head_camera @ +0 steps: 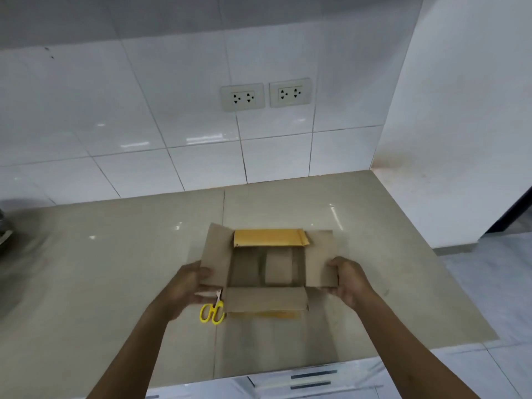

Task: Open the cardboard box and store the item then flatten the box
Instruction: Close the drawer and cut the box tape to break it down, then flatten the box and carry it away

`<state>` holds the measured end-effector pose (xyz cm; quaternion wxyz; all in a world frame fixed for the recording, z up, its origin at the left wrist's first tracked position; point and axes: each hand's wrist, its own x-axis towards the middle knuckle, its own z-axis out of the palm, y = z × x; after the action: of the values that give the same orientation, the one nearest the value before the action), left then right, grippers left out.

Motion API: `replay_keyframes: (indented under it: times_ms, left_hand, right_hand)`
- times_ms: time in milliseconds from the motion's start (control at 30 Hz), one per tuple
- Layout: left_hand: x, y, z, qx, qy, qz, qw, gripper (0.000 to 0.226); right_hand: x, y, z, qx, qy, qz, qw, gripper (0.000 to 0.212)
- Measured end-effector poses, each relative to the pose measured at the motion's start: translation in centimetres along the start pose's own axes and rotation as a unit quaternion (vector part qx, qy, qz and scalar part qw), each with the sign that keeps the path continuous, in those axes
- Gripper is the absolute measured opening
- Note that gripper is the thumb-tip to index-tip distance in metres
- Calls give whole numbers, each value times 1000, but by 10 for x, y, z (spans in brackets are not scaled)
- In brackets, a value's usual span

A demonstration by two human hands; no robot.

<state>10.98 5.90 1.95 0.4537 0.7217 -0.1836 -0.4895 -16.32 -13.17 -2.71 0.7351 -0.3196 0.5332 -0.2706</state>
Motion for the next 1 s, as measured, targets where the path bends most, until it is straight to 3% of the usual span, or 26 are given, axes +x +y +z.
replay_keyframes:
  times_ms: [100,200,267,333,400,500,567,633,700,767,833,900,1000]
  left_hand:
    - [-7,17,-1,11,9,98,995,22]
    - [-10,23,1,116,31,183,976,26]
    - [-11,20,2,235,60,241,940,30]
    - [-13,8,6,394,71,290,869,40]
    - [-17,-9,15,487,53,324,809,55]
    - [-18,-38,24,523,16,338,782,59]
    - [-16,-52,26,535,26,331,777,61]
    - [-15,-59,29,545,44,316,775,61]
    - [-13,-67,31,560,44,305,769,63]
    - [-12,-75,34,572,28,301,763,66]
    - [-12,-80,37,577,19,301,759,67]
    - [-11,-85,41,570,27,330,752,66]
    - [-12,-88,51,596,34,315,738,52]
  right_hand:
    - [1,-11,-1,35,-22,-66,997,14]
    - [-1,-8,-6,16,-23,-85,996,13]
    - [-3,5,-12,-31,-14,-53,998,13]
    - [-7,21,-19,-76,-5,5,997,13]
    - [-12,34,-26,-105,-9,56,993,12]
    - [-17,38,-32,-93,7,64,994,17]
    - [-15,33,-36,-102,94,8,990,24]
    - [-14,25,-40,-134,238,-77,959,25]
    - [-19,16,-38,-165,306,-200,916,20]
    - [-24,10,-32,-265,279,-352,853,17]
    - [-25,11,-24,-389,201,-451,777,20]
    - [-20,20,-17,-503,126,-458,722,29]
    - [-8,39,-11,-647,63,-377,660,43]
